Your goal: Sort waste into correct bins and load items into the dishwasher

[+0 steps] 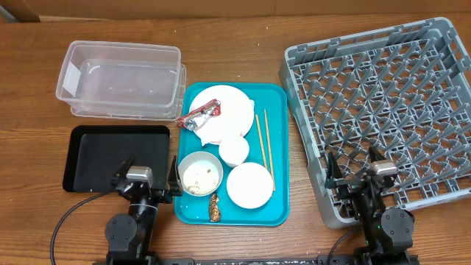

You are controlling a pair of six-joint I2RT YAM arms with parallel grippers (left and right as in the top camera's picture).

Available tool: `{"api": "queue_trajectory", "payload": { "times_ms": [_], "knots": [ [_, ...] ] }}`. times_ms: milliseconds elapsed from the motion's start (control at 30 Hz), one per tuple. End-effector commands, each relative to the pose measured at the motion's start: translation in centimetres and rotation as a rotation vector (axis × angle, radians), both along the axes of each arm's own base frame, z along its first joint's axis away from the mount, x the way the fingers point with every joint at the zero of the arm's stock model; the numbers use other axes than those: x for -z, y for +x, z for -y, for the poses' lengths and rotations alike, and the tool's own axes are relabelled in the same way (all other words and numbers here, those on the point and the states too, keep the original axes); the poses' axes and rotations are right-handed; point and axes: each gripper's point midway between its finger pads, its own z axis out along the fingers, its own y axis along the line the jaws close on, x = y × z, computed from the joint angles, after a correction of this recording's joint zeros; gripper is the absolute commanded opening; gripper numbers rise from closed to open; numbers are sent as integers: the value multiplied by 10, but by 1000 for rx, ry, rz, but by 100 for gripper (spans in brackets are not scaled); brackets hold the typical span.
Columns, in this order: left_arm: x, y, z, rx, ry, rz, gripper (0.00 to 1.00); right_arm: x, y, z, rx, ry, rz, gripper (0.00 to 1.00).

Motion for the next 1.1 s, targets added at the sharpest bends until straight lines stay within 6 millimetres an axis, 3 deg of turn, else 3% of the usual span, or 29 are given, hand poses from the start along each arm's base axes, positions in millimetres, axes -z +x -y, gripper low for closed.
{"api": "queue_trajectory", "payload": {
  "times_ms": [0,267,467,667,833,900,967,1067],
  "knots": [
    [-3,-2,-2,-18,-109,-21,100,-24,-2,9,48,47,46,100],
    [-37,-12,-2,-16,-107,-74,100,-61,-17,21,115,111,-34,100],
    [-55,-2,14,74,-85,-205,100,-77,-21,16,90,87,-194,100],
    [-75,16,39,221,-78,-416,100,-72,-23,4,39,62,-454,100],
    [-77,19,34,184,-80,-681,100,-67,-21,8,71,30,-626,100],
    [-73,20,21,107,-52,-799,100,-64,-15,10,86,14,-669,100],
    [-69,23,12,58,-29,-845,100,-58,-12,10,87,11,-693,100],
    [-68,35,16,79,-40,-844,100,-56,-10,9,85,11,-702,100]
  ]
}}
